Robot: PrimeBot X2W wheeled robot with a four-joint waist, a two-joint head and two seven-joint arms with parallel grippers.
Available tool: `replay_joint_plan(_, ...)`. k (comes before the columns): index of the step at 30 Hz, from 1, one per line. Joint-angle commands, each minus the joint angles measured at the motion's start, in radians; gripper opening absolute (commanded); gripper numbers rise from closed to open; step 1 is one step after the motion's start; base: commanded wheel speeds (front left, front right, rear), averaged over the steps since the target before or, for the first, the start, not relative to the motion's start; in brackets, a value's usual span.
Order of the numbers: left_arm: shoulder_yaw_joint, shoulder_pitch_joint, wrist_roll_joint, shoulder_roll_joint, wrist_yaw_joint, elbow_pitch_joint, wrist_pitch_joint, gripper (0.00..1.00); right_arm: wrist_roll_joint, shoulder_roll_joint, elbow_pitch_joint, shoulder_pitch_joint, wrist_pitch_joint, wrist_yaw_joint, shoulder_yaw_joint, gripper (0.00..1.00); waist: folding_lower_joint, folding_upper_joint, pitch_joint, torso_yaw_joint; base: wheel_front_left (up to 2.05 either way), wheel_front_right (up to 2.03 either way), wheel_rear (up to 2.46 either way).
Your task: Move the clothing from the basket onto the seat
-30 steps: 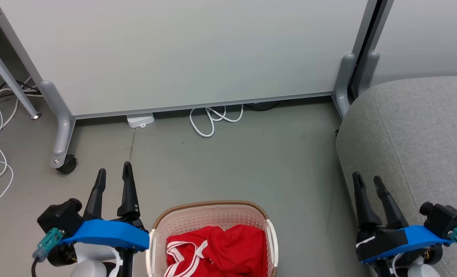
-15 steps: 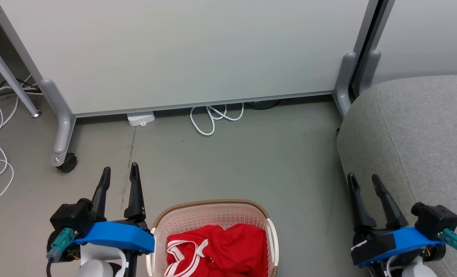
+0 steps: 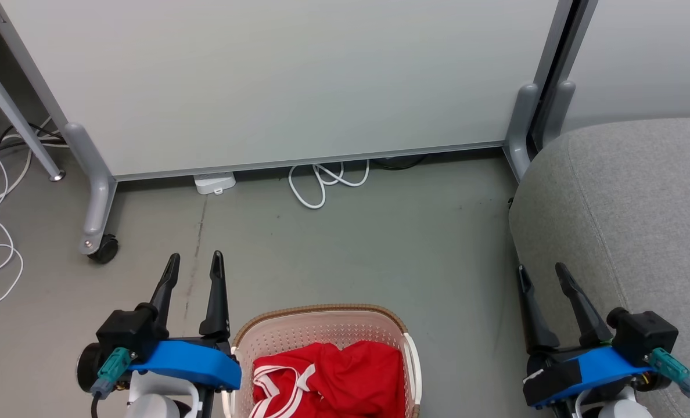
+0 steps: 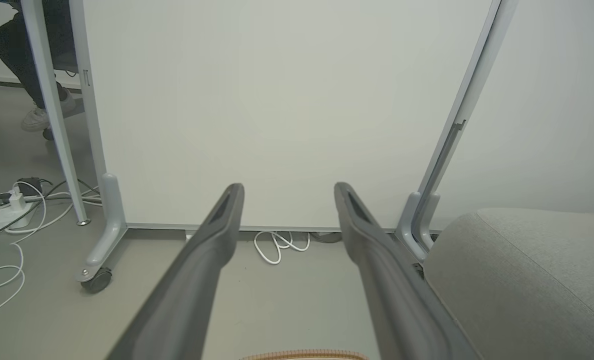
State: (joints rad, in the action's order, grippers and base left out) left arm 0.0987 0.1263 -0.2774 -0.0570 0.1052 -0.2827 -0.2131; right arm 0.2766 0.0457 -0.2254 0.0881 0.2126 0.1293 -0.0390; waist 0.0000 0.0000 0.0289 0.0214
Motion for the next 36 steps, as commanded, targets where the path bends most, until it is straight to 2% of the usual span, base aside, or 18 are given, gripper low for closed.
replay_joint_plan(1, -0.001, 0.01, 0.028, 0.0, 0.005, -0.005, -0.011, 1.0, -0.031, 0.007, 0.003, 0.0, 0.011, 0.002, -0.003, 1.0, 0.0, 0.0, -0.001, 0.001, 0.0, 0.0, 0.0)
replay_joint_plan(26, -0.011, 0.013, 0.192, 0.007, 0.018, -0.055, -0.055, 1.0, -0.211, 0.007, -0.051, -0.003, 0.055, 0.002, 0.005, 1.0, 0.0, 0.0, -0.003, 0.003, 0.0, 0.0, 0.0)
replay_joint_plan(36, -0.008, 0.016, 0.175, 0.007, 0.021, -0.06, -0.054, 1.0, -0.19, 0.007, -0.066, 0.005, 0.054, 0.002, 0.011, 1.0, 0.0, 0.0, 0.003, 0.003, 0.0, 0.0, 0.0)
